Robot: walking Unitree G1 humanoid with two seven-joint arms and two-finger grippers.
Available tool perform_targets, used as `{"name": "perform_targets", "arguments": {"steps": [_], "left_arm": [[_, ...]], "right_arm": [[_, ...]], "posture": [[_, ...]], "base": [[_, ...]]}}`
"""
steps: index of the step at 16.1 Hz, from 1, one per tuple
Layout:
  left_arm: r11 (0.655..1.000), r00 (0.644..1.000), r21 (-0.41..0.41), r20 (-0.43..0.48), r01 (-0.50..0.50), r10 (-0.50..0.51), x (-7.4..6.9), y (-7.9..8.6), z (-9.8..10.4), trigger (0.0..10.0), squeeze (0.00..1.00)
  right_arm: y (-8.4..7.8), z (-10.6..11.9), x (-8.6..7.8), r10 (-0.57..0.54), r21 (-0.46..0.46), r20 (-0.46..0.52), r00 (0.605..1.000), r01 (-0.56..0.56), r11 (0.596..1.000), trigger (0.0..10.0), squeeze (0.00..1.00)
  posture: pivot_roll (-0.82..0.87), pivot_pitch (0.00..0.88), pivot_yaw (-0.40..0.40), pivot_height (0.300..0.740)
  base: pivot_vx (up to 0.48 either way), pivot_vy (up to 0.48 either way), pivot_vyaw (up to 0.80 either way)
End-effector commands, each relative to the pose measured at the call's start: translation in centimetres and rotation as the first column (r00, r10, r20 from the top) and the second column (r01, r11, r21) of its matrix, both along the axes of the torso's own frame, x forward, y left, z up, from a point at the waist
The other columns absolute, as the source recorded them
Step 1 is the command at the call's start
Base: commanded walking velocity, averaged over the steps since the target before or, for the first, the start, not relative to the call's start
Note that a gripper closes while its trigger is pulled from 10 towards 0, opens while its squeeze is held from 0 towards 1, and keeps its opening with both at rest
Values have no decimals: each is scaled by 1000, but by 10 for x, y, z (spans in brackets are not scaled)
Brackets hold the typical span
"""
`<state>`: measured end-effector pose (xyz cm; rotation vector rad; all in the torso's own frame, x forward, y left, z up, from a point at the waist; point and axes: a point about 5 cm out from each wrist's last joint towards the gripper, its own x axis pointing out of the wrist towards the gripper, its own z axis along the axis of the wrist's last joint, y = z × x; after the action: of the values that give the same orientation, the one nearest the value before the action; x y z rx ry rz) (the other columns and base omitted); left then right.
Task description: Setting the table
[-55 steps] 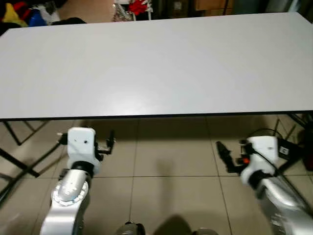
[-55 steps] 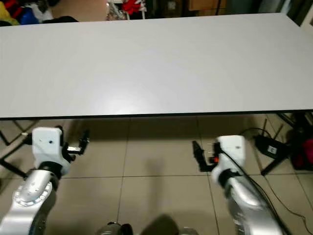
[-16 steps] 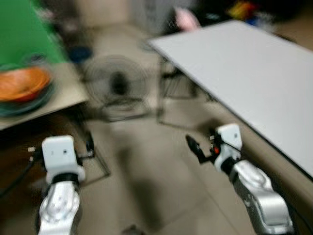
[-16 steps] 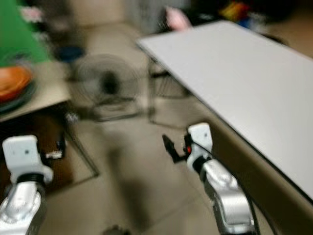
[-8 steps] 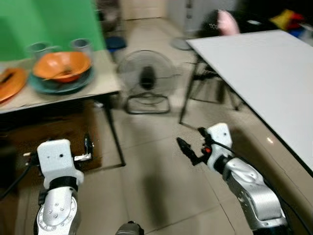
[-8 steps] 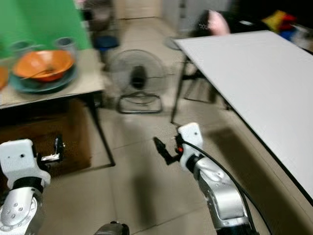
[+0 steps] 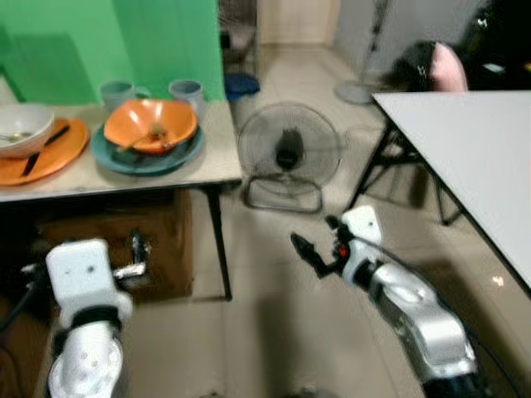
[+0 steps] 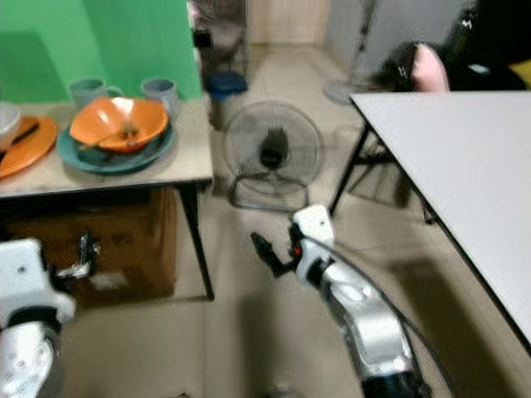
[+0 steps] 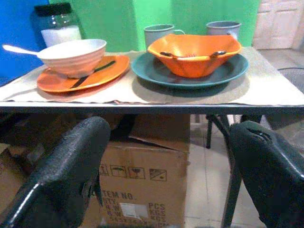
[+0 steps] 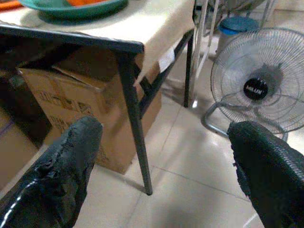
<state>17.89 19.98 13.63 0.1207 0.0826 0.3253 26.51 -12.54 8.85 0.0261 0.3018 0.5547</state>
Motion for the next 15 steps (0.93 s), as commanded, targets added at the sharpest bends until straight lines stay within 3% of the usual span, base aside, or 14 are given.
{"name": "perform_targets", "arguments": {"steps": [1, 3, 5, 8, 9, 12, 15], "left_arm": [[1000, 1000, 18, 9, -9, 9, -1, 4, 5, 10000, 0], [999, 1000, 34, 9, -2, 2, -2, 4, 6, 10000, 0], [998, 998, 46, 39, 48, -50, 1, 3, 13, 10000, 0], [994, 995, 40, 24, 97, -98, 5, 1, 11, 10000, 0], [983, 983, 16, 12, 185, -185, 15, -7, 7, 10000, 0], [948, 948, -23, -3, 318, -318, 32, -26, 1, 10000, 0], [924, 924, -21, 30, 383, -382, 31, -36, 8, 10000, 0]], "right_arm": [[5, -1, -1, 11, 53, -27, 1000, -10, 999, 10000, 0], [3, 1, 3, -33, 84, -19, 999, 35, 996, 10000, 0], [-5, 10, 9, -137, 87, 57, 989, 131, 988, 10000, 0], [-16, 13, 12, -239, 130, 62, 969, 229, 965, 10000, 0], [-31, 17, 10, -316, 107, 107, 943, 305, 946, 10000, 0], [-54, 16, 5, -404, -9, 164, 900, 411, 911, 10000, 0], [-57, 29, -6, -372, 59, 199, 907, 368, 928, 10000, 0]], "posture": [[50, 64, -7, 740], [52, 64, -7, 740], [63, 63, -9, 740], [53, 61, 12, 740], [31, 61, 40, 740], [-26, 59, 97, 740], [-59, 64, 128, 740]], "base": [[405, 0, 0], [401, 0, 0], [398, 0, 0], [389, 0, 0], [371, 0, 0], [338, 0, 0], [316, 0, 0]]}}
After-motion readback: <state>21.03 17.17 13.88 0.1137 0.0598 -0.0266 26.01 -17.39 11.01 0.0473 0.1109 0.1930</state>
